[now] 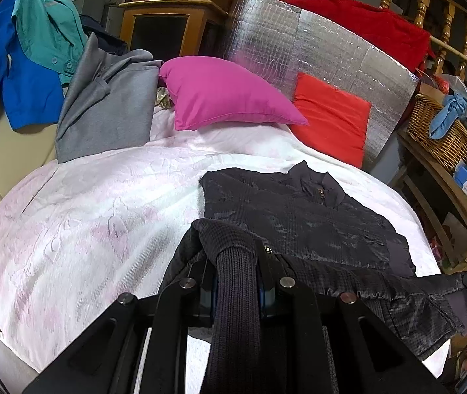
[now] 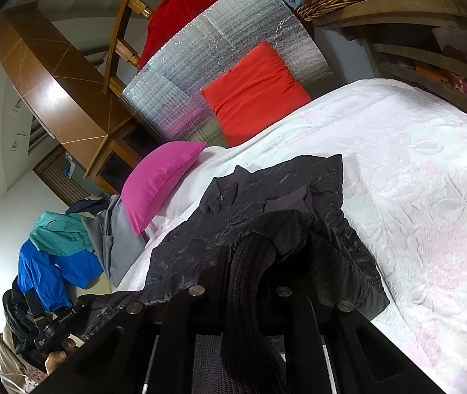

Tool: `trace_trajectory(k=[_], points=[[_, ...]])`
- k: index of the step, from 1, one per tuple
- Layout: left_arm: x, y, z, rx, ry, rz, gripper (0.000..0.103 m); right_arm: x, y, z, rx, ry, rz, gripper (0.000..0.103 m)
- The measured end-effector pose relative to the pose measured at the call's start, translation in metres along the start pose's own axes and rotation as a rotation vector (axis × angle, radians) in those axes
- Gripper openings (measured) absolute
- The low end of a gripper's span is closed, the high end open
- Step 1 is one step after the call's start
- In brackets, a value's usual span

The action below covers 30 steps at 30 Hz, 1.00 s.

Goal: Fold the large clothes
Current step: 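Lower the held hem onto the jacket near the collar with both tools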

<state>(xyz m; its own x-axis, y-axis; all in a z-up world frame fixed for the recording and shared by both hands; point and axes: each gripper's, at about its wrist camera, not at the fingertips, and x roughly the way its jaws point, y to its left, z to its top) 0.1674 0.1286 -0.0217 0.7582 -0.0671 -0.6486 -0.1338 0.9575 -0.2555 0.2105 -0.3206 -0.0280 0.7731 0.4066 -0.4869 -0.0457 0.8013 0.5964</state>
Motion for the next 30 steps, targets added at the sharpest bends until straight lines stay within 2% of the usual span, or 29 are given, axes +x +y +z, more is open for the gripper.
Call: trace_trajectory(k=[16,23,30], points=[[0.024,-0.013,0.032,0.021,-0.014,0.008,0.019,0.022,0.007,0.03,0.0,-0.036,-0.018,0.012],[0.039,-0.021,0.05,0.027,-0.024,0.036,0.019,0.034,0.019,0.052,-0.019,-0.06,-0.022,0.012],[0.059,-0.024,0.055,0.026,0.001,0.074,0.019,0.053,0.021,0.062,-0.024,-0.043,-0.052,0.012]])
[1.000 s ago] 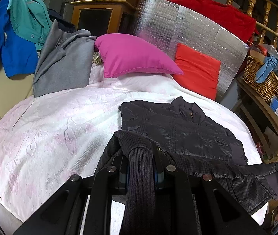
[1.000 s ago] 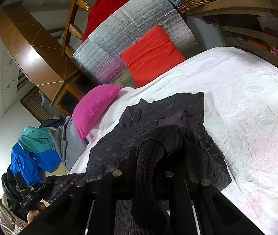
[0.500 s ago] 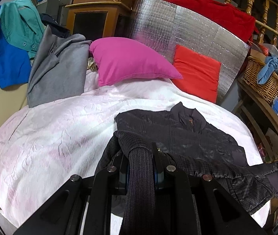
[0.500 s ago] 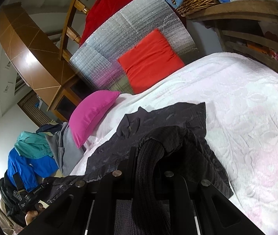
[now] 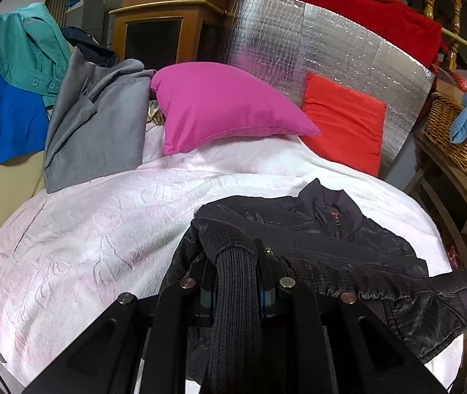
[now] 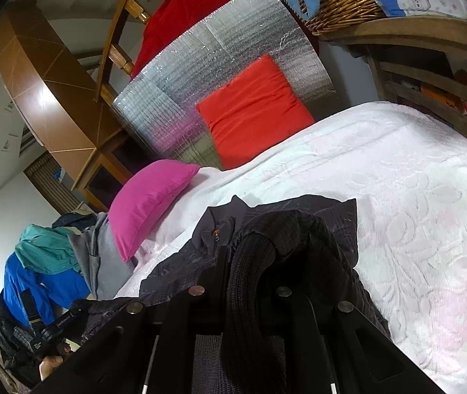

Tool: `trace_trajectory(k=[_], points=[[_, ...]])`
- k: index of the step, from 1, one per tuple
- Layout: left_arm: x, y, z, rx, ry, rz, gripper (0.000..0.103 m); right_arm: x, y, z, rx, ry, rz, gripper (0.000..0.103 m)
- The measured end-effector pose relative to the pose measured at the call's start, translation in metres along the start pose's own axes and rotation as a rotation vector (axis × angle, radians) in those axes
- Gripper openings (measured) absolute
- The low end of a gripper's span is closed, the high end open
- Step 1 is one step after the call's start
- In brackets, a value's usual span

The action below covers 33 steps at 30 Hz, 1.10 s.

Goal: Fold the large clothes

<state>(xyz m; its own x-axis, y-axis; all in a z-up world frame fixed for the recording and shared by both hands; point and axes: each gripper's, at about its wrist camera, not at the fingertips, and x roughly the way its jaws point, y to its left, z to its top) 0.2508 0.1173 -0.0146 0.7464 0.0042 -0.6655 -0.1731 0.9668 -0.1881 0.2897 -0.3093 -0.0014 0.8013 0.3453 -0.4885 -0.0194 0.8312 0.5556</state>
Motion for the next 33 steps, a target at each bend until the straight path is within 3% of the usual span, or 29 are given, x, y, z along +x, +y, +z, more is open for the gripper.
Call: trace_trajectory(k=[10,17,33], points=[[0.012,0.0,0.01,0.009,0.014,-0.004,0.019,0.011,0.005,0.013,-0.003,0.007,-0.009,0.012],[-0.002,-0.008,0.023,0.045,-0.04,-0.022,0.019,0.006,0.011,0.027,-0.01,-0.017,0.007,0.012],[0.037,-0.026,0.051,0.072,0.002,0.011,0.019,0.045,0.001,0.059,0.026,0.01,-0.006,0.012]])
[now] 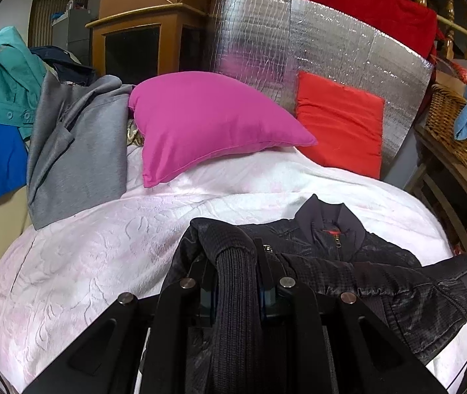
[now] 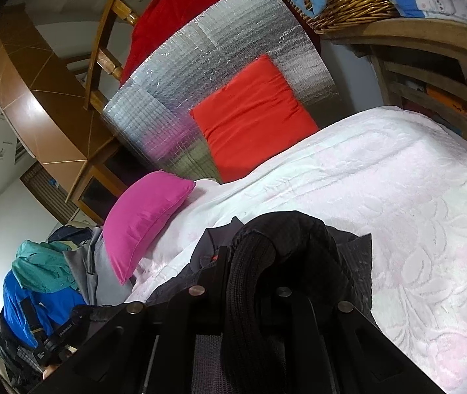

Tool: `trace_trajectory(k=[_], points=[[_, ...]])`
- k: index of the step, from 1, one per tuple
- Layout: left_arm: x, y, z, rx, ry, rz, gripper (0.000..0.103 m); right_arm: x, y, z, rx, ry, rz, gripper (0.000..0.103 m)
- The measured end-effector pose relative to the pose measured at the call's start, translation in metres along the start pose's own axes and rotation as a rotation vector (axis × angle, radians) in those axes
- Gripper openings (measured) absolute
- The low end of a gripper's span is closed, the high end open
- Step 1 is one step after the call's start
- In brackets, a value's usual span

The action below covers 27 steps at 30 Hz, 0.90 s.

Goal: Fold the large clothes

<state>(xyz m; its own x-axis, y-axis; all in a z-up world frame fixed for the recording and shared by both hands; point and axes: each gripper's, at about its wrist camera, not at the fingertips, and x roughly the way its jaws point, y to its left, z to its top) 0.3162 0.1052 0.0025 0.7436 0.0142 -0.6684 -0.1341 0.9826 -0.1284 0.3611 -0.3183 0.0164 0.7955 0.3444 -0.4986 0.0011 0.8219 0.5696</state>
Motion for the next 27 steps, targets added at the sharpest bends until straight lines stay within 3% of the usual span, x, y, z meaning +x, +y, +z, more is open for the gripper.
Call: trace_trajectory(k=[12,27], points=[[0.047,-0.009,0.016,0.032,0.064,0.044,0.019,0.054,-0.008,0.024,0.018,0.063,-0.041,0.012],[0.109,-0.003,0.025,0.011,0.206,0.015,0.019,0.121,-0.038,0.035,0.046,0.175,-0.073,0.012]])
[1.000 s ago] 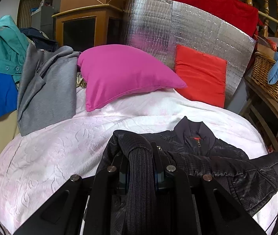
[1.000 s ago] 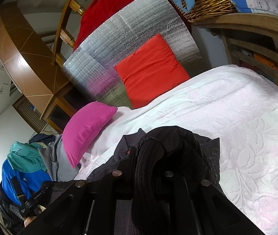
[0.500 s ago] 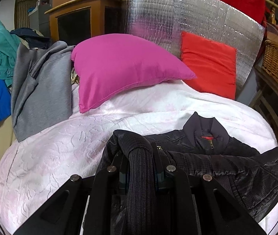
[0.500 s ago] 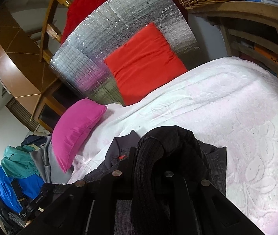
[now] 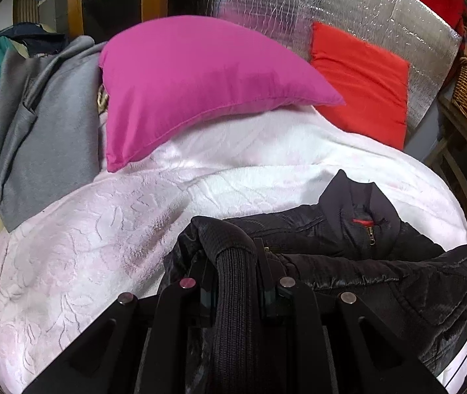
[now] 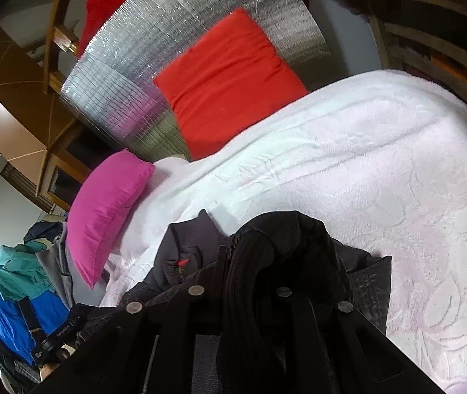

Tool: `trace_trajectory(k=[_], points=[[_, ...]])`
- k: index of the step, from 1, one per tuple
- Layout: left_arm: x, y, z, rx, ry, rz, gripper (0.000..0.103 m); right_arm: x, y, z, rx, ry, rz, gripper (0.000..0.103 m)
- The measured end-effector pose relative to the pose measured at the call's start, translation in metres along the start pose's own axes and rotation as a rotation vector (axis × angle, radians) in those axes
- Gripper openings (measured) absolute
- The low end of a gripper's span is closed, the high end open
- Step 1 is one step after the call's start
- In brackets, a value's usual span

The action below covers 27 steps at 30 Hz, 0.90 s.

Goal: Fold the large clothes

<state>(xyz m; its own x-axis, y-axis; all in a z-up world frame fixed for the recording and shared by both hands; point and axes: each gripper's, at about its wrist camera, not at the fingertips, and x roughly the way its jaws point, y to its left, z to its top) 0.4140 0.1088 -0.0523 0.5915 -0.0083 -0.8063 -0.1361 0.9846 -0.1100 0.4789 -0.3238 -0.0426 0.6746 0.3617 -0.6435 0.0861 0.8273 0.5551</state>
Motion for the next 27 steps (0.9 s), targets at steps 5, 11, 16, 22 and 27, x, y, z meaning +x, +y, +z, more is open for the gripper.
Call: trace_trajectory(k=[5,11,16,22,27], points=[[0.015,0.0,0.0,-0.001,0.024,0.011,0.019,0.018,-0.007,0.003,0.007,0.028,-0.012,0.012],[0.031,-0.002,-0.001,-0.008,0.043,0.024,0.019,0.033,-0.013,0.005,0.007,0.044,-0.025,0.012],[0.042,-0.004,0.0,-0.004,0.053,0.034,0.019,0.042,-0.016,0.007,0.009,0.052,-0.031,0.012],[0.052,-0.004,0.001,0.001,0.065,0.041,0.019,0.054,-0.021,0.007,0.019,0.066,-0.039,0.012],[0.06,-0.004,0.002,0.011,0.068,0.042,0.019,0.065,-0.027,0.007,0.029,0.081,-0.051,0.012]])
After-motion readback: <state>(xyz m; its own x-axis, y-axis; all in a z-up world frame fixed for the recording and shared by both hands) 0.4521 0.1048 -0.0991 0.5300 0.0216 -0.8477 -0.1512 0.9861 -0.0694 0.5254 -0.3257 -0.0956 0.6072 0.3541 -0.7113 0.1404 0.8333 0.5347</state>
